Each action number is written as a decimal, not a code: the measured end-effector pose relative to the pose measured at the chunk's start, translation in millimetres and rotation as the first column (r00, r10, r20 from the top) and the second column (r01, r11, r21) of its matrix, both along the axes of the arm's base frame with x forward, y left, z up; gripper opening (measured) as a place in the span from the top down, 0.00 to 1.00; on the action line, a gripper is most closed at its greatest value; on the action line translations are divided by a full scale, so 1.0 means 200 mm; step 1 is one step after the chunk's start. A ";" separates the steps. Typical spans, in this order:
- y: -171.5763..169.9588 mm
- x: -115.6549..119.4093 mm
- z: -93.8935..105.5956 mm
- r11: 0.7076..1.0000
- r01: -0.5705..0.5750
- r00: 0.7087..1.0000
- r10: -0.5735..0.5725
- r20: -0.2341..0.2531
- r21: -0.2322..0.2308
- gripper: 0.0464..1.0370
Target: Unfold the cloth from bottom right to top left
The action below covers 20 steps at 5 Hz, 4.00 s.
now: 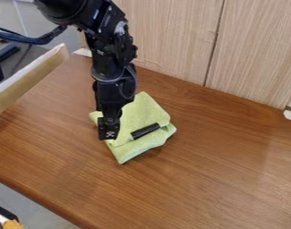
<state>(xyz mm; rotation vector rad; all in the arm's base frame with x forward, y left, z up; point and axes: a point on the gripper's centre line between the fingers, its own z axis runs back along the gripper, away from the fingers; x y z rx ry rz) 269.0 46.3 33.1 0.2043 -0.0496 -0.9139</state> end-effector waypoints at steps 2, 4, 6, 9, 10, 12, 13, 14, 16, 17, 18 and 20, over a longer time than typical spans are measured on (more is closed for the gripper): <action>0.01 -0.02 -0.07 0.999 0.034 0.998 -0.036 -0.060 -0.025 0.04; 0.06 0.00 -0.13 0.984 0.175 0.980 -0.177 -0.092 -0.036 0.04; 0.04 0.05 -0.16 0.923 0.377 0.922 -0.382 -0.068 -0.075 0.04; 0.06 0.00 -0.27 0.908 0.413 0.899 -0.419 -0.128 -0.073 0.64; 0.07 0.00 -0.29 0.914 0.400 0.904 -0.406 -0.135 -0.073 0.82; 0.08 0.01 -0.30 0.927 0.370 0.918 -0.375 -0.130 -0.056 0.97; 0.07 0.01 -0.30 0.929 0.366 0.921 -0.369 -0.127 -0.050 0.99; 0.05 0.00 -0.28 0.929 0.365 0.922 -0.370 -0.110 -0.061 0.99; 0.02 0.04 -0.12 0.941 0.331 0.942 -0.334 -0.035 -0.076 0.99; 0.07 0.09 -0.06 0.957 0.280 0.959 -0.282 -0.012 -0.080 0.99; 0.14 0.17 0.02 0.974 0.209 0.978 -0.208 0.017 -0.087 0.99; 0.47 0.44 0.15 0.989 -0.032 0.996 0.044 0.077 -0.145 0.99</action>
